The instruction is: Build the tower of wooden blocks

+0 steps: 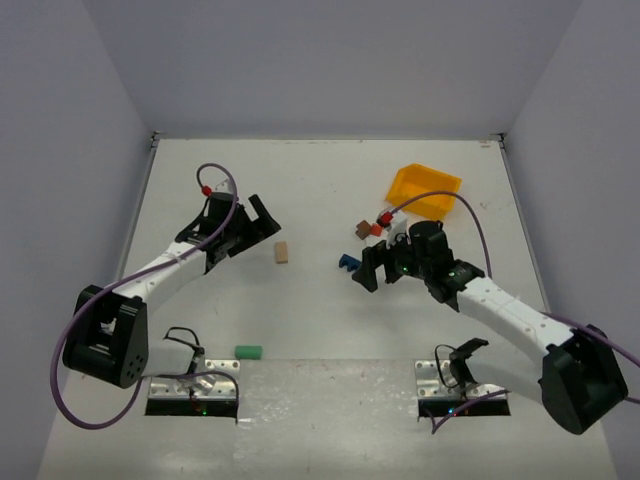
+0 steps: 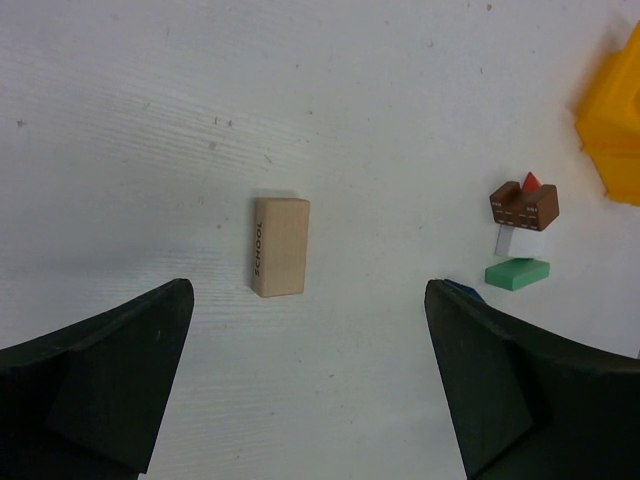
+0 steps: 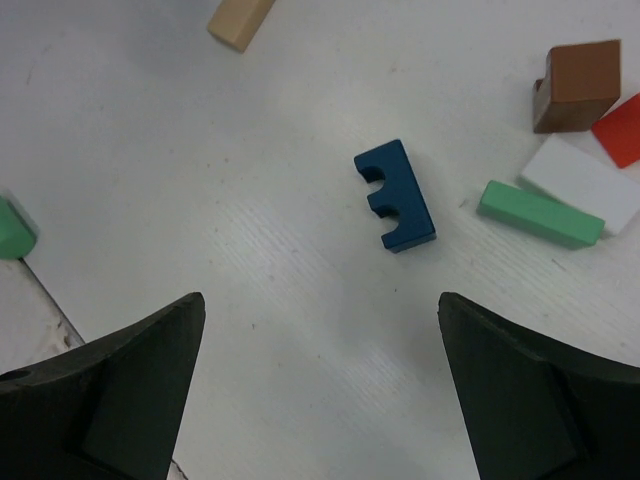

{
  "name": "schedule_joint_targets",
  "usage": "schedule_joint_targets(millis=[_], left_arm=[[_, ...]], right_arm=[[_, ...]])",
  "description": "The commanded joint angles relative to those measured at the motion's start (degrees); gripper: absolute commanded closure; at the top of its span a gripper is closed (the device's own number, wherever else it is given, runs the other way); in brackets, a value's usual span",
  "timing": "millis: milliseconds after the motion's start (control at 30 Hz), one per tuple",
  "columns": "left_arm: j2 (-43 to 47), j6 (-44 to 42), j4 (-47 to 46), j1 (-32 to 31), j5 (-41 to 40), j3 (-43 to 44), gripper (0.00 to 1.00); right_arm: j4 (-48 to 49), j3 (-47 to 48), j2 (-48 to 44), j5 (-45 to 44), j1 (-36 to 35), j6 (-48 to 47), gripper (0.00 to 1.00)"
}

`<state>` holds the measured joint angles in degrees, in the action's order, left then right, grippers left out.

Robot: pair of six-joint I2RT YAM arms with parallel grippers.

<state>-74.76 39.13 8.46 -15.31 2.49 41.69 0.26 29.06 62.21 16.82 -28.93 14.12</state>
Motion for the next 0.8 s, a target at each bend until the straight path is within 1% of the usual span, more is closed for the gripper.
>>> schedule_joint_targets(millis=[0, 133, 200, 333, 500, 600, 733, 767], left_arm=[[0.49, -2.03, -4.16, -0.42, 2.70, -0.55, 0.00], [0.51, -2.60, -4.07, -0.42, 4.36, -0.75, 0.00], [0.82, -2.74, -3.99, -0.42, 5.21, -1.22, 0.00], [1.40, -2.45, -3.92, -0.42, 5.24, -2.20, 0.00], [0.80, -1.34, -5.92, -1.31, 8.16, -3.54, 0.00], [0.41, -0.92, -6.00, -3.03, 7.76, -3.37, 0.00], [0.07, -0.87, -6.01, -6.14, 6.76, -3.05, 0.00], [-0.07, -0.96, -6.03, -6.85, 6.68, -2.89, 0.00]], right_arm=[[6.79, 1.68, 7.57, -7.40, -3.23, -3.91, 0.01], [11.95, 2.92, 15.32, -9.11, -3.68, -5.16, 0.01], [12.72, 3.84, 18.03, -10.57, -3.76, -5.56, 0.01], [15.05, 3.61, 20.32, -10.85, -3.89, -6.32, 0.01], [19.33, 1.77, 21.49, -7.74, -4.04, -8.20, 0.02], [21.00, 1.70, 23.55, -6.61, -4.34, -10.86, 0.04], [21.98, 2.26, 25.98, -7.07, -4.47, -12.73, 0.10], [21.98, 2.51, 26.60, -7.41, -4.50, -13.06, 0.13]])
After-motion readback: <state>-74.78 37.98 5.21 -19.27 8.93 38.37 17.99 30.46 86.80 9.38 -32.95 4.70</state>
